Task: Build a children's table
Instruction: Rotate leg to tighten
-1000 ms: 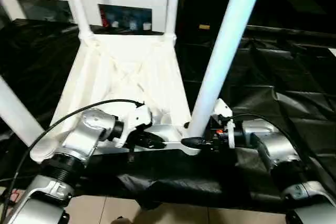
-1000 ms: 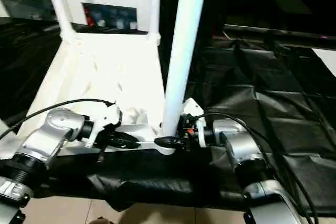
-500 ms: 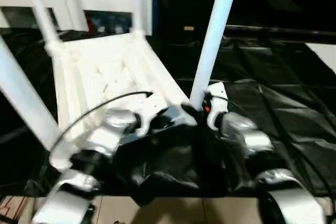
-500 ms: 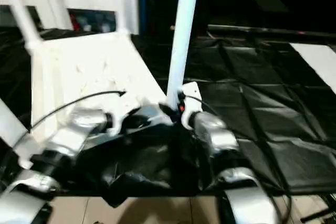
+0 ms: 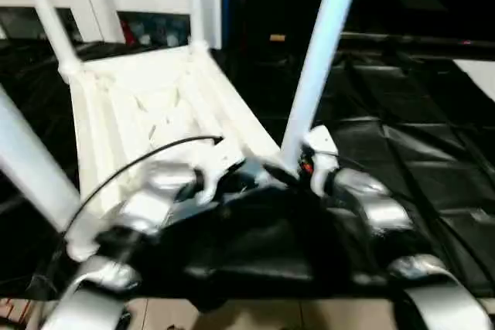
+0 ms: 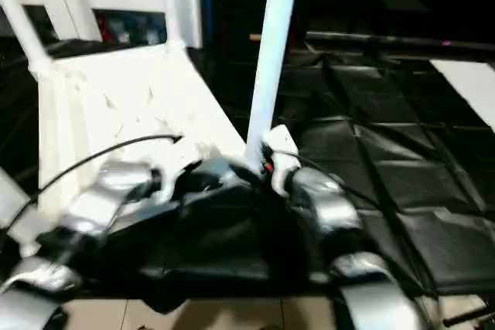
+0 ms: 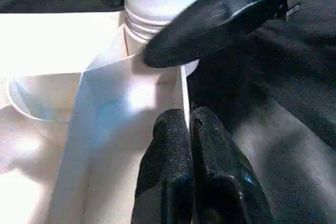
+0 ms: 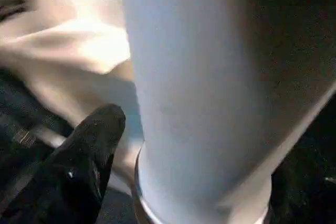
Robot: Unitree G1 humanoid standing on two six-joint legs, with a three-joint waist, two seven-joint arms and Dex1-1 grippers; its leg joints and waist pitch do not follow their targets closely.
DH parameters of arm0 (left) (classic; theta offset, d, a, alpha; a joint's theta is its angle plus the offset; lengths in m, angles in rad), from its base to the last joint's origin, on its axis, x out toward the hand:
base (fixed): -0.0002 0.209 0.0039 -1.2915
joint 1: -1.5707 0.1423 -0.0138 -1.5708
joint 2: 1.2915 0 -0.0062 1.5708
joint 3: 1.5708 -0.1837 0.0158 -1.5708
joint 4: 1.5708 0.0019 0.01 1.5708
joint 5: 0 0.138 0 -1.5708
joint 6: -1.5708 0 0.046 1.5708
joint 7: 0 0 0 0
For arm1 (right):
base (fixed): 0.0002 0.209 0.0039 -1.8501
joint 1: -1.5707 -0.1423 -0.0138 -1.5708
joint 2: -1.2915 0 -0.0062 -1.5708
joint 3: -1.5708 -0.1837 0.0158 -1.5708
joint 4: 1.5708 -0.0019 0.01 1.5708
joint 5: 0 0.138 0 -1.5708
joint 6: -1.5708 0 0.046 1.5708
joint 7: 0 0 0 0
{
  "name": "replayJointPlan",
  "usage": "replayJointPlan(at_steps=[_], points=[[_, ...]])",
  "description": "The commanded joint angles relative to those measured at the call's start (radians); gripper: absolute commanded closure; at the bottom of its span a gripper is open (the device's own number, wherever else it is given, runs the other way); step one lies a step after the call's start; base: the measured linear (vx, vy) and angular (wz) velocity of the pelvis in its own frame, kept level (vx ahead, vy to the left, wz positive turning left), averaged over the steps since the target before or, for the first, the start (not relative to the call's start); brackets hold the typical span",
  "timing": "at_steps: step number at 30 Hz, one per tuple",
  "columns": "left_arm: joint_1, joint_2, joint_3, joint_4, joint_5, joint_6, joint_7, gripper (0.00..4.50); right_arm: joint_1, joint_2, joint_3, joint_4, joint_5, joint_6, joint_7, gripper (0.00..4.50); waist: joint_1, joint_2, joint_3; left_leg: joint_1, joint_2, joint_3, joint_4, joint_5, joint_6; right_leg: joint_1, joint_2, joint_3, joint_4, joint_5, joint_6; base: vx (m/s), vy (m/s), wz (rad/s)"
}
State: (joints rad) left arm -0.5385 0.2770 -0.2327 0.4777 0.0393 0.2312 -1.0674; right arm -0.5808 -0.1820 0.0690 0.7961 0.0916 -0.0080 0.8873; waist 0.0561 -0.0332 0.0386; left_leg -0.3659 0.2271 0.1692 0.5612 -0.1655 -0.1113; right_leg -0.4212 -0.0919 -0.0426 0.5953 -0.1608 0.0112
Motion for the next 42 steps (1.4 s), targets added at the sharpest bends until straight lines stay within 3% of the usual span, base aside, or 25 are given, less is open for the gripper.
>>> replayJointPlan(at_steps=[1,3,5,7,9,12,23,25,28,29,32,35,38,41,42], points=[[0.007,-0.023,-0.056,-0.035,-0.055,-0.044,-0.106,4.50,0.002,0.006,0.063,-0.043,0.022,0.012,0.128,0.59,0.003,-0.006,-0.063,-0.003,-0.007,0.019,-0.053,-0.198,0.087,0.058,-0.020,0.018,-0.052,-0.115,-0.245,0.000,0.000,0.00],[0.009,-0.014,-0.056,-0.037,-0.058,-0.045,-0.123,4.50,0.009,-0.012,0.069,-0.060,0.037,0.030,0.178,0.59,0.008,-0.001,-0.064,0.004,-0.005,0.022,-0.049,-0.167,0.103,0.055,-0.021,0.020,-0.046,-0.053,-0.274,0.000,0.000,0.00],[0.011,0.004,-0.056,-0.040,-0.064,-0.047,-0.157,4.50,0.017,-0.036,0.080,-0.082,0.054,0.058,0.245,0.59,0.014,-0.005,-0.061,0.005,-0.005,0.024,-0.050,-0.179,0.109,0.059,-0.018,0.017,-0.047,-0.065,-0.278,0.000,0.000,0.00],[0.013,0.027,-0.058,-0.044,-0.070,-0.050,-0.197,4.50,0.025,-0.062,0.092,-0.106,0.068,0.091,0.319,0.59,0.021,-0.004,-0.059,0.004,-0.001,0.026,-0.050,-0.191,0.106,0.058,-0.020,0.017,-0.047,-0.092,-0.271,0.000,0.000,0.00],[0.013,0.054,-0.062,-0.049,-0.080,-0.046,-0.240,4.50,0.027,-0.078,0.097,-0.111,0.066,0.110,0.363,0.74,0.031,-0.006,-0.057,0.006,0.000,0.026,-0.053,-0.232,0.084,0.054,-0.023,0.018,-0.054,-0.174,-0.252,0.000,0.000,0.00],[0.013,0.072,-0.067,-0.052,-0.086,-0.042,-0.274,4.50,0.028,-0.085,0.101,-0.115,0.068,0.122,0.389,1.01,0.036,-0.006,-0.056,0.011,0.001,0.026,-0.055,-0.259,0.056,0.049,-0.025,0.020,-0.058,-0.226,-0.234,0.000,0.000,0.00],[0.009,0.091,-0.061,-0.040,-0.085,-0.047,-0.292,4.50,0.062,-0.083,0.117,-0.170,0.082,0.176,0.422,1.78,0.044,-0.006,-0.057,0.009,0.000,0.023,-0.056,-0.234,0.040,0.051,-0.026,0.020,-0.054,-0.207,-0.223,0.000,0.000,0.00],[0.000,0.067,-0.057,-0.013,-0.053,-0.053,-0.200,4.50,0.046,-0.044,0.091,-0.104,0.045,0.126,0.282,1.81,0.042,-0.007,-0.058,0.007,-0.001,0.022,-0.056,-0.226,0.035,0.050,-0.028,0.021,-0.053,-0.199,-0.223,0.000,0.000,0.00],[-0.012,0.028,-0.037,0.009,-0.046,-0.043,-0.126,4.50,0.016,-0.005,0.058,-0.025,0.010,0.101,0.089,1.85,0.027,-0.007,-0.050,0.012,-0.006,0.018,-0.063,-0.314,0.005,0.045,-0.031,0.021,-0.072,-0.365,-0.181,0.000,0.000,0.00],[-0.015,0.017,-0.033,0.012,-0.042,-0.040,-0.103,4.50,0.006,0.007,0.048,-0.001,0.002,0.105,0.030,1.85,0.026,-0.003,-0.051,0.011,-0.006,0.016,-0.064,-0.318,-0.001,0.045,-0.032,0.021,-0.072,-0.379,-0.174,0.000,0.000,0.00],[-0.024,-0.020,-0.029,0.021,-0.022,-0.029,-0.022,4.50,-0.011,0.042,0.028,0.041,-0.013,0.122,-0.110,1.86,0.011,-0.004,-0.049,0.007,-0.008,0.010,-0.067,-0.349,-0.012,0.045,-0.032,0.018,-0.081,-0.455,-0.137,0.000,0.000,0.00],[-0.039,-0.071,-0.023,0.034,0.002,-0.012,0.088,4.50,-0.024,0.087,0.005,0.067,-0.016,0.157,-0.237,1.86,0.002,-0.004,-0.048,0.012,-0.009,0.011,-0.065,-0.364,-0.011,0.036,-0.029,0.019,-0.088,-0.479,-0.130,0.000,0.000,0.00],[-0.041,-0.140,-0.019,0.020,0.017,0.023,0.200,4.50,-0.044,0.143,-0.007,0.107,-0.026,0.160,-0.353,1.86,-0.003,-0.005,-0.048,0.009,-0.011,0.010,-0.065,-0.371,-0.010,0.038,-0.028,0.016,-0.089,-0.480,-0.125,0.000,0.000,0.00],[-0.029,-0.170,-0.030,0.000,0.018,0.031,0.213,4.50,-0.046,0.167,0.019,0.114,-0.045,0.103,-0.352,1.86,-0.003,-0.007,-0.050,0.008,-0.012,0.010,-0.064,-0.375,0.003,0.038,-0.027,0.015,-0.092,-0.478,-0.118,0.000,0.000,0.00],[-0.028,-0.170,-0.031,-0.001,0.018,0.032,0.212,4.50,-0.046,0.168,0.022,0.114,-0.047,0.099,-0.350,1.16,-0.002,-0.006,-0.052,0.008,-0.011,0.011,-0.064,-0.368,0.007,0.037,-0.027,0.017,-0.091,-0.462,-0.122,0.000,0.000,0.00]])
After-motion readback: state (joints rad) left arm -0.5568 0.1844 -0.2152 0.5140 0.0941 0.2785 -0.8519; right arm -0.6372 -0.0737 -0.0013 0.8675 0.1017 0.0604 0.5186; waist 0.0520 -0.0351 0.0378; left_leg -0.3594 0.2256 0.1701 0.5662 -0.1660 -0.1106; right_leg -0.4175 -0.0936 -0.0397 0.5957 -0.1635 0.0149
